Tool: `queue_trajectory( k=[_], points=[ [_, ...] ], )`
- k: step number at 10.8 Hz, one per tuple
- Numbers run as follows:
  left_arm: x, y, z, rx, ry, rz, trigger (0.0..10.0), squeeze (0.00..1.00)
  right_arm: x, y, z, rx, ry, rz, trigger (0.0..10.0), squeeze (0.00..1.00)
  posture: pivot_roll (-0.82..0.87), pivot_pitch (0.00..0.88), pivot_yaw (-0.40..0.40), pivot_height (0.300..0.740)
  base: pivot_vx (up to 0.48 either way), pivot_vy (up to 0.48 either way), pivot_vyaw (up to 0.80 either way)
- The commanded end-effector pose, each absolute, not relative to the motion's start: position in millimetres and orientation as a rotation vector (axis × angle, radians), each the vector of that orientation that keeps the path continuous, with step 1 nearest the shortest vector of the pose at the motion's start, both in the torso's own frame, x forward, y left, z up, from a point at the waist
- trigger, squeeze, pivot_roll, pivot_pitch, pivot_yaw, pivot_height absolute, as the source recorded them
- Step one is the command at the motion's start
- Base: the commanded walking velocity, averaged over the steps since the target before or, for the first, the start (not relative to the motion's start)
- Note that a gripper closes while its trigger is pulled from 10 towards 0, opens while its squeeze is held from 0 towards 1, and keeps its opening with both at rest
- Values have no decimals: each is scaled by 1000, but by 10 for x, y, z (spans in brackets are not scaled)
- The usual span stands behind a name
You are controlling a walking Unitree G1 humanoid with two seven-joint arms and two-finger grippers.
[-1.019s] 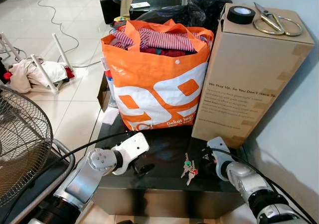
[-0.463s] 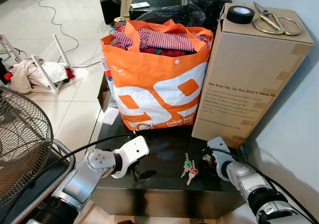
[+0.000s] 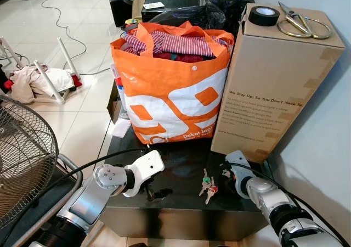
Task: Hang keys on a hook
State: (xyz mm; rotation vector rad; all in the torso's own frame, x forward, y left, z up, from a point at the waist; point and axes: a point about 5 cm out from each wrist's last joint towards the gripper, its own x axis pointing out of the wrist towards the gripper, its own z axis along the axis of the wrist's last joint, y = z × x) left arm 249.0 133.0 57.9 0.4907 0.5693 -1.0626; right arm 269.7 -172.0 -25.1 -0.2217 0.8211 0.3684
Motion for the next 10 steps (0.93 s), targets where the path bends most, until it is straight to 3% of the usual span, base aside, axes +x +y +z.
queue_trajectory(
  k=[1, 10],
  points=[
    [2517, 1377, 594, 493, 569, -1049, 10000, 0, 2717, -1727, -243, -219, 823, 356, 0, 0, -76, 0, 51, 740, 0, 0, 0],
    [2539, 1377, 590, 495, 570, -1050, 10000, 0, 2794, -1853, -92, -220, 735, 378, 0, 0, -85, 0, 60, 740, 0, 0, 0]
  ],
)
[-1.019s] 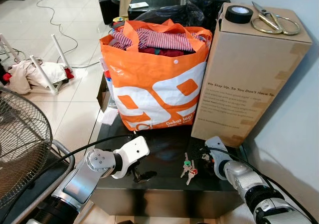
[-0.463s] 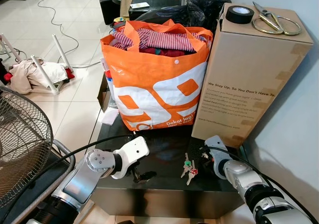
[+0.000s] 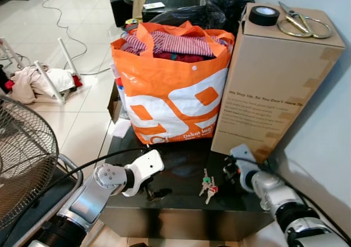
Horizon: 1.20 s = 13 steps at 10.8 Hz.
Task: Hang keys on a hook
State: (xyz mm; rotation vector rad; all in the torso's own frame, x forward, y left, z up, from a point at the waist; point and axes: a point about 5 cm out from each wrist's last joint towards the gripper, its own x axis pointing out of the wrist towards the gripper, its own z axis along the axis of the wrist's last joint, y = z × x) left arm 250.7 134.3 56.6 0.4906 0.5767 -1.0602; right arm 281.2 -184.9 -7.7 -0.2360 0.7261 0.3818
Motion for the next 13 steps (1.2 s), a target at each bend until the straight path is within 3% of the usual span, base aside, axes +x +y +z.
queue_trajectory(
  k=[1, 2, 3, 13],
  points=[
    [2542, 1375, 587, 495, 569, -1051, 10000, 0, 2793, -1875, -77, -225, 727, 377, 0, 0, -87, 0, 61, 740, 0, 0, 0],
    [2543, 1374, 585, 495, 569, -1051, 10000, 0, 2790, -1884, -77, -231, 727, 374, 588, 0, -89, 0, 61, 740, 0, 0, 0],
    [2551, 1367, 580, 496, 568, -1053, 10000, 0, 2746, -1896, -93, -228, 744, 377, 10000, 1000, -91, 0, 60, 740, 0, 0, 0],
    [2555, 1367, 574, 495, 563, -1044, 10000, 0, 2756, -1784, -149, -309, 784, 376, 10000, 1000, -78, 0, 50, 740, 0, 0, 0]
  ],
)
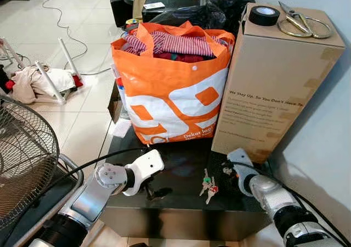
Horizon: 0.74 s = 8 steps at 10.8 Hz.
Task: Hang keys on a hook
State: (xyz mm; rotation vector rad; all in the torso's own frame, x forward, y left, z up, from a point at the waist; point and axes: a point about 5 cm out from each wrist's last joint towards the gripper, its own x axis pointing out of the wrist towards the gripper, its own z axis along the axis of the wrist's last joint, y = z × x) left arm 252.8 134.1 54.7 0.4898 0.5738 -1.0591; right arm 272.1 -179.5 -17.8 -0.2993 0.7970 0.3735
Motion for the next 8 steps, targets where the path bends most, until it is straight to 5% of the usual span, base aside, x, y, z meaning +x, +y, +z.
queue_trajectory(
  k=[1, 2, 3, 4, 8],
  points=[
    [2557, 1368, 575, 496, 563, -1044, 10000, 0, 2747, -1791, -165, -319, 799, 369, 10000, 0, -78, 0, 50, 740, 0, 0, 0],
    [2556, 1368, 577, 498, 563, -1045, 10000, 0, 2736, -1801, -181, -322, 813, 366, 4588, 0, -78, 0, 52, 740, 0, 0, 0],
    [2558, 1369, 577, 500, 562, -1046, 10000, 0, 2732, -1800, -186, -319, 813, 367, 1255, 0, -79, 0, 53, 740, 0, 0, 0],
    [2557, 1370, 576, 501, 562, -1047, 10000, 0, 2730, -1801, -190, -321, 811, 366, 0, 0, -80, 0, 53, 740, 0, 0, 0],
    [2560, 1373, 577, 504, 563, -1051, 10000, 0, 2737, -1790, -190, -305, 798, 364, 0, 0, -79, 0, 55, 740, 0, 0, 0]
  ],
)
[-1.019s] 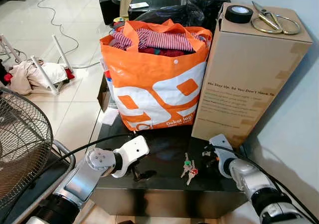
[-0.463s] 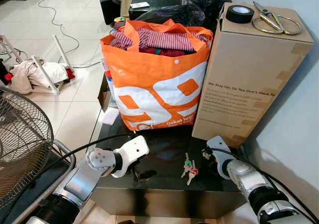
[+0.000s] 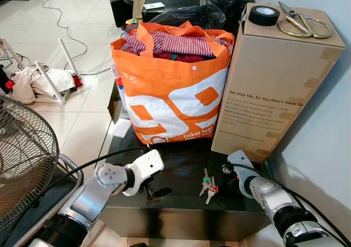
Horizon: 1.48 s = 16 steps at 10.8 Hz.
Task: Hang keys on a hook
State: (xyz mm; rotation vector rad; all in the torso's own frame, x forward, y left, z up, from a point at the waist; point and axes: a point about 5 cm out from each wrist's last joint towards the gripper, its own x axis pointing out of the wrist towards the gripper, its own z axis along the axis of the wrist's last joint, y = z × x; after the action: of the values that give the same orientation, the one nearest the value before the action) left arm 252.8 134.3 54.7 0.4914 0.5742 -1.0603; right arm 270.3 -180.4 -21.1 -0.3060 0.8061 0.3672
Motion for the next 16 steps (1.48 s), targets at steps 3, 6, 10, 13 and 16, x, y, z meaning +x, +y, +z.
queue_trajectory(
  k=[3, 6, 10, 13, 16],
  points=[
    [2564, 1378, 582, 505, 563, -1049, 10000, 0, 2741, -1777, -191, -292, 795, 355, 0, 0, -75, 0, 54, 740, 0, 0, 0],
    [2570, 1389, 583, 505, 565, -1047, 10000, 0, 2748, -1755, -193, -286, 793, 351, 0, 0, -75, 0, 57, 740, 0, 0, 0],
    [2563, 1382, 585, 503, 564, -1046, 10000, 0, 2757, -1865, -142, -354, 772, 384, 10000, 1000, -74, 0, 53, 740, 0, 0, 0],
    [2560, 1385, 595, 503, 563, -1042, 10000, 0, 2786, -1774, -128, -347, 762, 414, 10000, 1000, -68, 0, 49, 740, 0, 0, 0],
    [2555, 1394, 601, 501, 564, -1034, 10000, 0, 2806, -1679, -143, -377, 764, 424, 10000, 1000, -58, 0, 43, 740, 0, 0, 0]
  ],
)
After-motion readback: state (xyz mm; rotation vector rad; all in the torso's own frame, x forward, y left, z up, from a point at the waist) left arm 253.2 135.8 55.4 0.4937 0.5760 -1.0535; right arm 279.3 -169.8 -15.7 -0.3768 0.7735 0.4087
